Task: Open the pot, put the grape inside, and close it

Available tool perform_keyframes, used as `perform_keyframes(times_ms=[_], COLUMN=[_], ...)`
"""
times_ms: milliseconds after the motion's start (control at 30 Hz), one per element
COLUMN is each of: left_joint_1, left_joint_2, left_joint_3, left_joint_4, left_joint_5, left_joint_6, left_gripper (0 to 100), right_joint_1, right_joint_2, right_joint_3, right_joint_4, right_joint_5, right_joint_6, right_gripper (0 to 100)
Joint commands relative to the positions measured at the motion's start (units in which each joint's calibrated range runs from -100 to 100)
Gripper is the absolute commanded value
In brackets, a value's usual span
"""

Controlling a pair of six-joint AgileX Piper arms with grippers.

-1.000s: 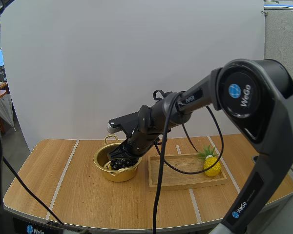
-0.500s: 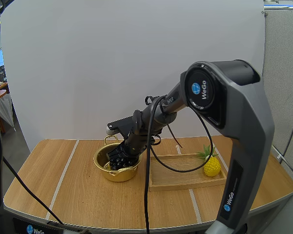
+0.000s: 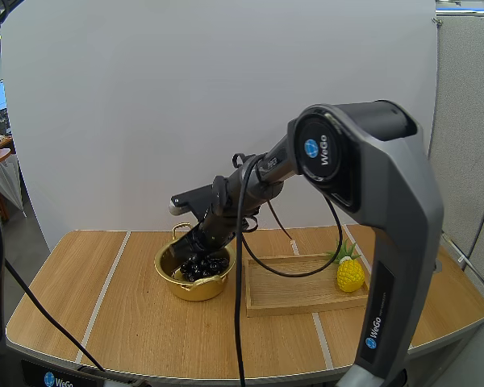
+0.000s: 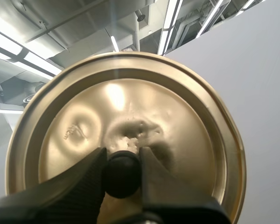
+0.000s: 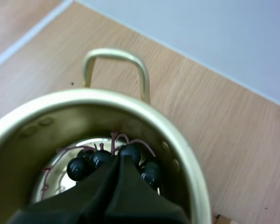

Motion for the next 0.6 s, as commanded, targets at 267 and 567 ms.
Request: perform_keyframes(times_ms=[267,567], left_joint_1=[-0.12,-0.12], left_joint_2=[-0.46,-0.46], left_joint_3=[-0.52,-0.52], left_joint_4=[0.25,0.25], left_joint_5=[-2.68,-2.68], left_joint_6=[-0.44,-0.44], left_gripper=[0,0], right_joint_1=[-0.02,-0.02], right_joint_2=[-13.15,-18.37], right_joint_3=[1.75,9.50], right_joint_4=[0.13,-0.13], right_joint_5=[19.30,21.44], right_joint_6=[0.58,0.58], right_gripper=[0,0])
